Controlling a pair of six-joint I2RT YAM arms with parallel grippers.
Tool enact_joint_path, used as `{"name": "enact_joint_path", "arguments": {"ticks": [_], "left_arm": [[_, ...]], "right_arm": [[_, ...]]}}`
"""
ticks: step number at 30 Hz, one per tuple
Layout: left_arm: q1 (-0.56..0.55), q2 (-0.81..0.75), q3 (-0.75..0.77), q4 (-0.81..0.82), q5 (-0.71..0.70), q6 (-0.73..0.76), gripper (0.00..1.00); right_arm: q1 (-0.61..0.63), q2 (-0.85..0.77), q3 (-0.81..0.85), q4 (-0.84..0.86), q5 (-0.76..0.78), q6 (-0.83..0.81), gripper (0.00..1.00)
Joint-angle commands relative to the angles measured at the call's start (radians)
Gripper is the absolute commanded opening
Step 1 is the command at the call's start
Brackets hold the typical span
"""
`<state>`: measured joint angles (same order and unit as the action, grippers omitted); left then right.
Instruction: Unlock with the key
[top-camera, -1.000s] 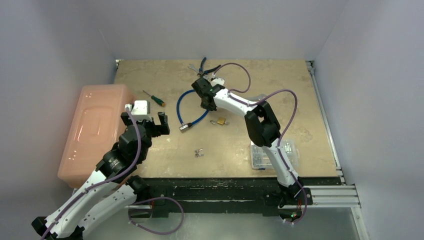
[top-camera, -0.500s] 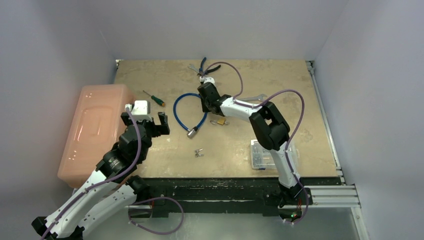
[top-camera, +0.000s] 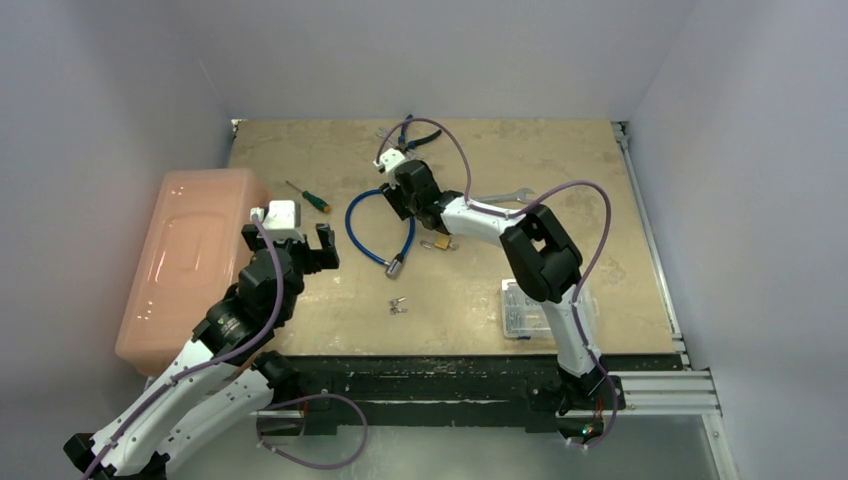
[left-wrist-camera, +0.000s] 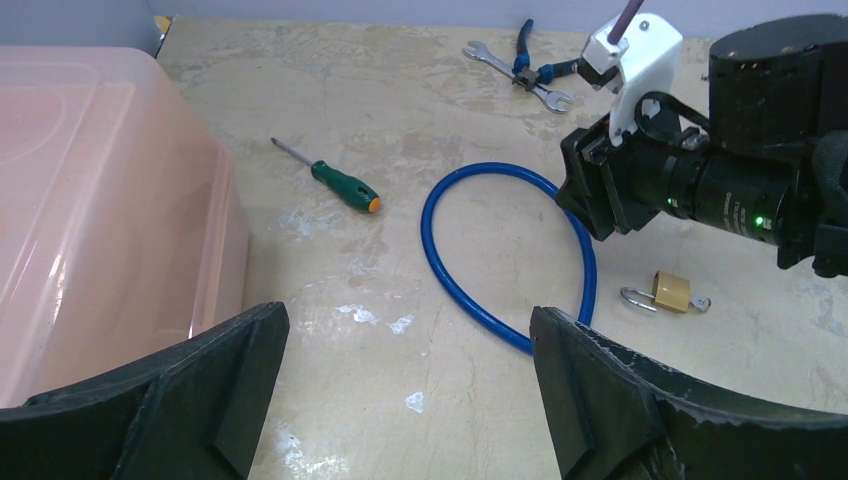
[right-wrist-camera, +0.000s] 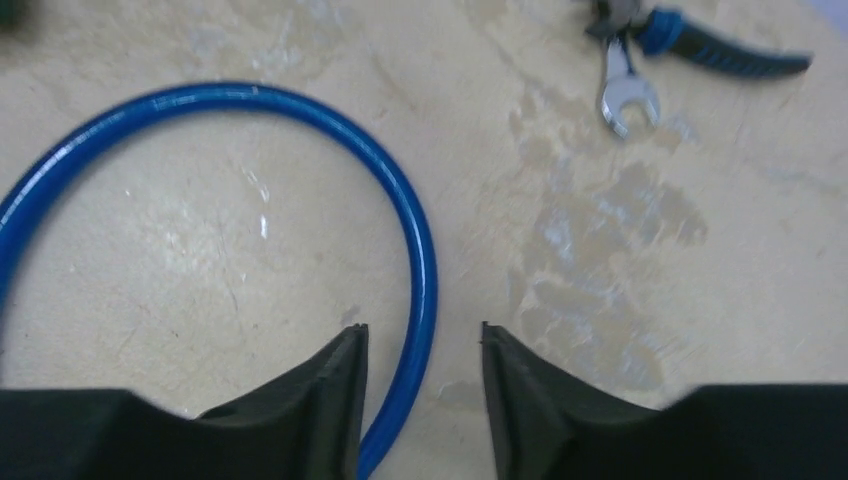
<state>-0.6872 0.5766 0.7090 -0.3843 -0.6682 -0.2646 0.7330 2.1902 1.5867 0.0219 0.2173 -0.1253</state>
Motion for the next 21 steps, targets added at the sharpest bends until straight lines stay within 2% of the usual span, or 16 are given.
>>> {"name": "enact_joint_path", "arguments": {"ticks": [1, 3, 7, 8, 9, 14, 21], "left_arm": [[0.006, 0.000, 0.001, 0.018, -0.011, 0.030, 0.98], [0.006, 0.000, 0.002, 0.018, -0.010, 0.031, 0.98], [0.008, -0.004, 0.001, 0.018, -0.012, 0.031, 0.99], [0.008, -0.004, 0.001, 0.018, -0.011, 0.030, 0.99], [0.009, -0.004, 0.003, 0.018, -0.010, 0.030, 0.99], [0.012, -0.004, 0.004, 0.018, -0.001, 0.027, 0.99], [0.012, -0.013, 0.004, 0.012, 0.003, 0.023, 0.99]], "right_arm": [[0.006, -0.053, 0.069, 0.000, 0.014, 0.035, 0.58], [0.006, -0.105, 0.050, -0.017, 0.030, 0.202, 0.66], [0.009, -0.196, 0.015, -0.171, 0.098, 0.545, 0.77], [0.010, -0.205, 0.012, -0.215, 0.090, 0.613, 0.87], [0.015, -0.210, 0.008, -0.257, 0.078, 0.679, 0.93], [0.059, -0.171, 0.053, -0.477, 0.024, 0.856, 0.93], [0.117, -0.149, 0.019, -0.520, 0.020, 0.986, 0.89]]}}
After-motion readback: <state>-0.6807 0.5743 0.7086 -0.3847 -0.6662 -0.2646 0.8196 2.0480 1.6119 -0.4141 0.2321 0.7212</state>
